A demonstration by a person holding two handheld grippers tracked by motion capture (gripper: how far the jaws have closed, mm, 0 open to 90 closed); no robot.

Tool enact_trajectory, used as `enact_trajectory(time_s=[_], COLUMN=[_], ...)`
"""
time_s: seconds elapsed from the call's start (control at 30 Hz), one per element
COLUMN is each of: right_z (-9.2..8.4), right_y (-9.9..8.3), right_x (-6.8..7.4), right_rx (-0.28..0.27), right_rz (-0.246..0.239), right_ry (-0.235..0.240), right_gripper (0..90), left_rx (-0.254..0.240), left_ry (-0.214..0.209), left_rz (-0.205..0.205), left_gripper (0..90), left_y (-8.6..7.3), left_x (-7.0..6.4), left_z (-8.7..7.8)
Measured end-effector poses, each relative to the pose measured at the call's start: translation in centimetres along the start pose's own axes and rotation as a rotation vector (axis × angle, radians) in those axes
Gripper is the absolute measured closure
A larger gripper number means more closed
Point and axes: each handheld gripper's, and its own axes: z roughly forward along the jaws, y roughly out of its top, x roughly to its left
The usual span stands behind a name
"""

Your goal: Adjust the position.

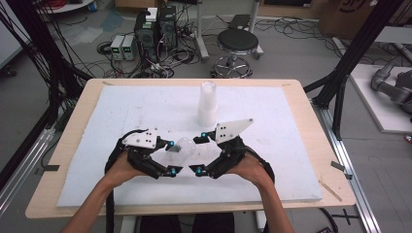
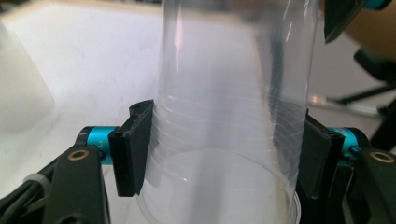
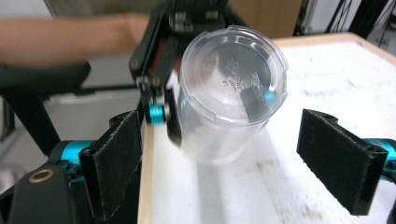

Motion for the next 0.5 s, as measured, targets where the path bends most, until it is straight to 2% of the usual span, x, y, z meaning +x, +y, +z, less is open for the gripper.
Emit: enact_trajectory(time_s=[0.03,0.07,0.2,0.23,0.27,0.3,0.37,0.4,0.43,0.47,0.5], right_z=[0.0,-0.1,-0.1,-0.1,0.0,0.0,0.0,0.1,0.1,0.1,0.1], right_y=[0.0,0.0,-0.2,-0.2,-0.2,-0.2,-0.2,0.0,0.0,0.1,0.1], right_x=[0.0,0.1,0.0,0.0,0.0,0.0,0.0,0.0,0.0,0.1,0.1], right_rx=[0.000,0.033,0.120,0.120,0.167,0.188,0.208,0.259,0.270,0.291,0.291], right_rz=[0.000,-0.015,-0.022,-0.022,-0.031,-0.032,-0.037,-0.047,-0.053,-0.052,-0.052], right_ry=[0.000,-0.012,-0.030,-0.030,-0.036,-0.039,-0.041,-0.047,-0.051,-0.051,-0.051], right_gripper=[13.8,13.9,13.9,13.9,13.9,13.9,13.9,13.9,13.9,13.9,13.9], left_rx=[0.000,0.087,0.222,0.222,0.278,0.278,0.324,0.374,0.374,0.418,0.418], left_ry=[0.000,-0.012,-0.033,-0.033,-0.025,-0.025,-0.026,-0.028,-0.028,-0.030,-0.030], left_rz=[0.000,0.007,0.007,0.007,0.019,0.019,0.019,0.030,0.030,0.036,0.036], left_gripper=[30.8,30.8,30.9,31.1,31.2,31.2,31.2,31.4,31.5,31.5,31.5], left_y=[0.0,0.5,1.3,1.3,1.7,1.7,2.0,2.3,2.3,2.5,2.5], left_x=[0.0,0.1,0.2,0.2,0.2,0.2,0.2,0.2,0.2,0.2,0.2], left_z=[0.0,-0.1,0.2,0.2,0.3,0.3,0.5,0.7,0.7,0.8,0.8])
